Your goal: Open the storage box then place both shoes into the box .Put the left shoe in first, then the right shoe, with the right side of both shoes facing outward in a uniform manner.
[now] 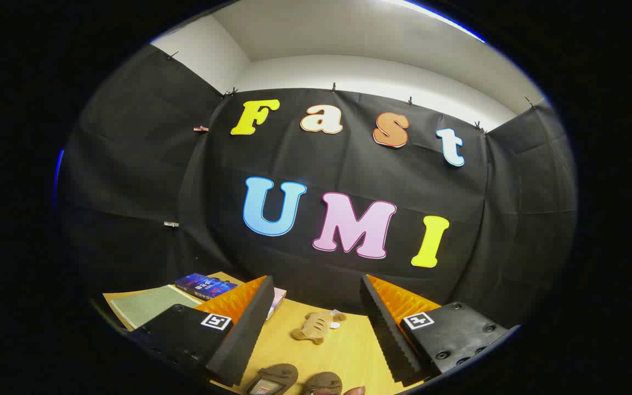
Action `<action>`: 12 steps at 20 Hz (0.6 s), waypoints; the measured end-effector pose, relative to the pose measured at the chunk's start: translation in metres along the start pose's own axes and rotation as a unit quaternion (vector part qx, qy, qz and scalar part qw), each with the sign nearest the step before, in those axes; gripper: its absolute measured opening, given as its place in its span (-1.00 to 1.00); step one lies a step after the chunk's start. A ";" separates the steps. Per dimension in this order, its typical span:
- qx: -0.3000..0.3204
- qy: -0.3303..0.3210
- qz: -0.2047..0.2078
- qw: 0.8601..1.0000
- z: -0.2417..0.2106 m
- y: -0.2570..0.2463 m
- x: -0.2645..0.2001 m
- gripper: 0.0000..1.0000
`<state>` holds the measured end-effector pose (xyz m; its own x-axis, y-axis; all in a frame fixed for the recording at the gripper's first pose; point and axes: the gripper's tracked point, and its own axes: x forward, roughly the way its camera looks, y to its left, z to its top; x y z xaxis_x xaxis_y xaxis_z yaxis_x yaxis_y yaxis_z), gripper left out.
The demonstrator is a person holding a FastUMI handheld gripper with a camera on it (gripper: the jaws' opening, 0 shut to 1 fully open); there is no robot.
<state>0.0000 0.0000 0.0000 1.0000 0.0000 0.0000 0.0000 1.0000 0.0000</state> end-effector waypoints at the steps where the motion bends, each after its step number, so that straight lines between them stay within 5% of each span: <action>1: -0.001 -0.001 0.000 1.000 0.000 0.000 0.000 0.94; 12: 0.002 -0.003 0.015 1.000 0.002 0.004 -0.003 0.94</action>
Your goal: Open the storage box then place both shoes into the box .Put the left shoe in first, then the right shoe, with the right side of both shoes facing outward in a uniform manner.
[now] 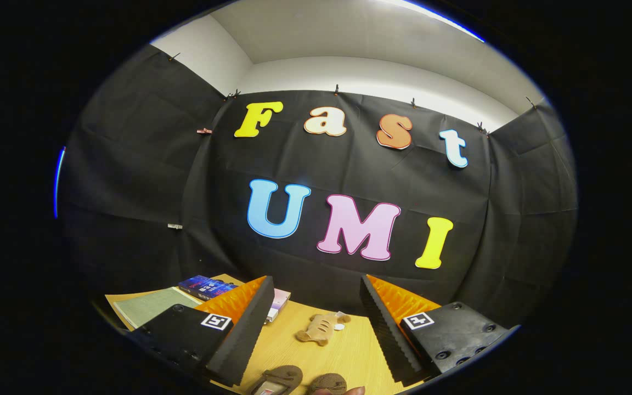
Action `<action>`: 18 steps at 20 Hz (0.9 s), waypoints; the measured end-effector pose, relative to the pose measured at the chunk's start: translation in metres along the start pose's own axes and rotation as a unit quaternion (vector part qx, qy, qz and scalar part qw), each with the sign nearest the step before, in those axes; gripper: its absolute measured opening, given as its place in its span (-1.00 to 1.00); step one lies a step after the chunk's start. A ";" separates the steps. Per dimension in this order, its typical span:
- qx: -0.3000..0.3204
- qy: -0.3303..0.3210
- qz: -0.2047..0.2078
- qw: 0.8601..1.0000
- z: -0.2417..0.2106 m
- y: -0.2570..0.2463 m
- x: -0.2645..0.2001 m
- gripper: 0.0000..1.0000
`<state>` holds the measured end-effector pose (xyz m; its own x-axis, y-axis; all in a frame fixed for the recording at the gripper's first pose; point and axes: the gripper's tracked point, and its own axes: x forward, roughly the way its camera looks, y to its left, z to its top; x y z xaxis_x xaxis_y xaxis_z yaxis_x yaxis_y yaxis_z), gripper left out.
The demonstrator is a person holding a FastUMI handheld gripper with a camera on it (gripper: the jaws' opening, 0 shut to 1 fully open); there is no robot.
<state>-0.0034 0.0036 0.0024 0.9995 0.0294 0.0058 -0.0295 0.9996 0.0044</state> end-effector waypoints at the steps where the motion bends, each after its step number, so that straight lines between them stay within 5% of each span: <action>1: 0.001 0.001 0.001 1.000 0.000 0.000 0.000 0.94; 18: -0.005 0.004 0.005 1.000 -0.004 0.002 0.000 0.94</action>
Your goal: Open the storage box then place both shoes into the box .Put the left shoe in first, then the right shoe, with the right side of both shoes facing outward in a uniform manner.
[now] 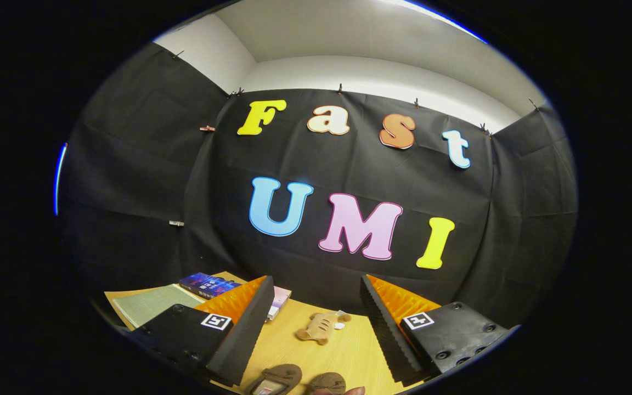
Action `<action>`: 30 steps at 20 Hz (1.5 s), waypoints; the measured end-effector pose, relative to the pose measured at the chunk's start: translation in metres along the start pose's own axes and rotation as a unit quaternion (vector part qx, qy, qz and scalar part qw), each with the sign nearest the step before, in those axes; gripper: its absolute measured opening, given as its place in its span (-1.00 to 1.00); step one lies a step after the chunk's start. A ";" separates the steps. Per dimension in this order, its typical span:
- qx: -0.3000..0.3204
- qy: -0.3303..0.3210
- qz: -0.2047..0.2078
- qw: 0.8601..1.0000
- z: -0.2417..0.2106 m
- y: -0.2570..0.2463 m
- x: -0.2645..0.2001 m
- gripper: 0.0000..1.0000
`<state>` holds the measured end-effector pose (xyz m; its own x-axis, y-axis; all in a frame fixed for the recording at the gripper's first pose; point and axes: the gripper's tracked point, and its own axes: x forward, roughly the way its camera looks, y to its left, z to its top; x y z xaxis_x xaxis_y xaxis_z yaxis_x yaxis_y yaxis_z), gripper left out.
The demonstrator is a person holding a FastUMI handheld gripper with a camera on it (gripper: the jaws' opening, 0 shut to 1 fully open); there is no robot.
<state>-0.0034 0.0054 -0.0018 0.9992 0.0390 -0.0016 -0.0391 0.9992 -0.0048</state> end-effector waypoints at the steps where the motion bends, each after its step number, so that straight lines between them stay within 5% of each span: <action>1: 0.001 0.001 -0.001 1.000 -0.001 0.000 0.000 0.94; 10: 0.012 0.005 0.001 1.000 -0.003 -0.001 0.000 0.94; 14: 0.059 0.035 0.078 0.995 -0.020 0.031 0.003 0.93; 17: 0.136 0.072 0.163 0.975 -0.035 0.070 0.009 0.92; 19: 0.205 0.107 0.234 0.944 -0.052 0.100 0.008 0.95; 22: 0.325 0.186 0.318 0.871 -0.077 0.139 -0.002 0.94; 27: 0.515 0.305 0.359 0.716 -0.129 0.172 0.001 0.94; 30: 0.557 0.359 0.361 0.656 -0.179 0.191 -0.001 0.93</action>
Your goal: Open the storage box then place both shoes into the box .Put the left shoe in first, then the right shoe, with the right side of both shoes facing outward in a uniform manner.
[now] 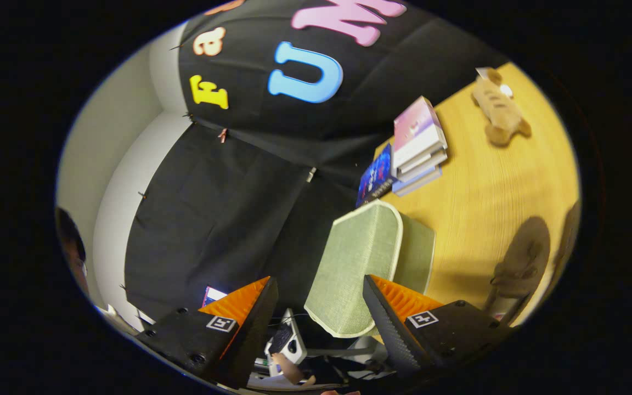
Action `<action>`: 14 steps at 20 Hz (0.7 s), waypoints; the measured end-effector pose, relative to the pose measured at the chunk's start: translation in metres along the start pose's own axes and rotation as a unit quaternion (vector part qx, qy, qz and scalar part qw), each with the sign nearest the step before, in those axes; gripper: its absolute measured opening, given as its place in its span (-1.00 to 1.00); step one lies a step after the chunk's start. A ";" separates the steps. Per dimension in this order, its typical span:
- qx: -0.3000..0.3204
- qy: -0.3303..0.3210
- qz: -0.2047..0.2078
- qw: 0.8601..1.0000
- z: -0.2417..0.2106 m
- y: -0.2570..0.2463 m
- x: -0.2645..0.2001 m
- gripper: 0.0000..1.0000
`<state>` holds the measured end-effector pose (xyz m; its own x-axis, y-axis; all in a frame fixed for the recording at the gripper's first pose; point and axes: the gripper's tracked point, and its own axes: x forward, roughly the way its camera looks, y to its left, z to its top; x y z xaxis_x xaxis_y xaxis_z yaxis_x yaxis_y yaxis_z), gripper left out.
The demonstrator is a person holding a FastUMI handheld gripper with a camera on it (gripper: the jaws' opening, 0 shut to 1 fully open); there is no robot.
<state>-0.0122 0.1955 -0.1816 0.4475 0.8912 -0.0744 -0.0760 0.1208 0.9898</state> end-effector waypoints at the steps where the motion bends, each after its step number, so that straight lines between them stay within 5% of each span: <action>1: 0.023 0.020 0.003 1.000 -0.007 -0.012 0.007 0.93; 5: 0.104 0.062 0.022 0.992 -0.021 -0.041 0.033 0.93; 14: 0.170 0.103 0.068 0.978 -0.050 -0.060 0.071 0.90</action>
<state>-0.0204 0.2735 -0.2524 0.2630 0.9621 0.0718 0.1933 -0.1255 0.9731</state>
